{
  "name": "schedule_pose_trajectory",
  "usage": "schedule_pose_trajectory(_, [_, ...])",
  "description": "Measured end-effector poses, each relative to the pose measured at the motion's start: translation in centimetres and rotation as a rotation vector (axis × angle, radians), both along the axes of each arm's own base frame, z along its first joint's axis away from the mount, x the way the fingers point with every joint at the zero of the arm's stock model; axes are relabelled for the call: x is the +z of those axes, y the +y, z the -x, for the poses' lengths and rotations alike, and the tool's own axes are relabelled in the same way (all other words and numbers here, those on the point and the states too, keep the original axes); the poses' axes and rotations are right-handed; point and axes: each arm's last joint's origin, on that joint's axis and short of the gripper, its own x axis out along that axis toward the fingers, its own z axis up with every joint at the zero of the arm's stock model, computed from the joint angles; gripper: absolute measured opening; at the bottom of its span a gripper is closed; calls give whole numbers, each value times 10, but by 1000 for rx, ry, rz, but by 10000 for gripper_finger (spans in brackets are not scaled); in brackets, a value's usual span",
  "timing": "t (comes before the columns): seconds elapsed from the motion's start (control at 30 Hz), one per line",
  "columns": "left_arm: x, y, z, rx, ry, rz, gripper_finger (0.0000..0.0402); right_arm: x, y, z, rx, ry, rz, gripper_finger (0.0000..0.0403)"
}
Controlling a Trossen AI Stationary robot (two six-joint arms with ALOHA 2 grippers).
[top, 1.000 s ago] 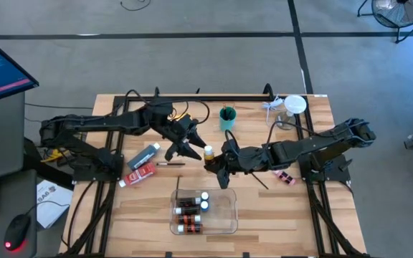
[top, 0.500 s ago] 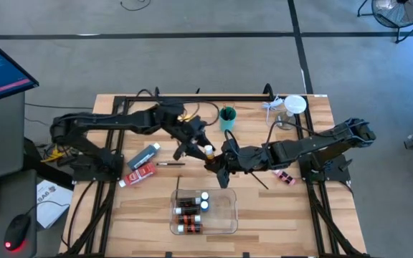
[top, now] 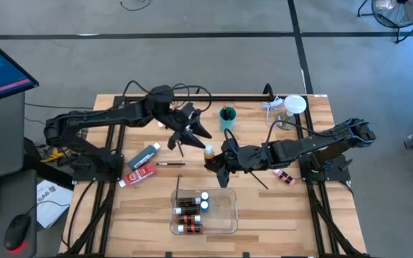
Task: Pick & Place Paint Supplies
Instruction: Put the dark yellow paint bottle into the transparent bin
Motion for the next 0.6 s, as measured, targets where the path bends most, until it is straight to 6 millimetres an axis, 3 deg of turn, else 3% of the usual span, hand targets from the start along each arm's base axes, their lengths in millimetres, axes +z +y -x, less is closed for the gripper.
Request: schedule_pose_trajectory(0.6, [-13, -7, -8, -72, 70, 61, 160, 0, -2, 0, -5, 0, 3, 129])
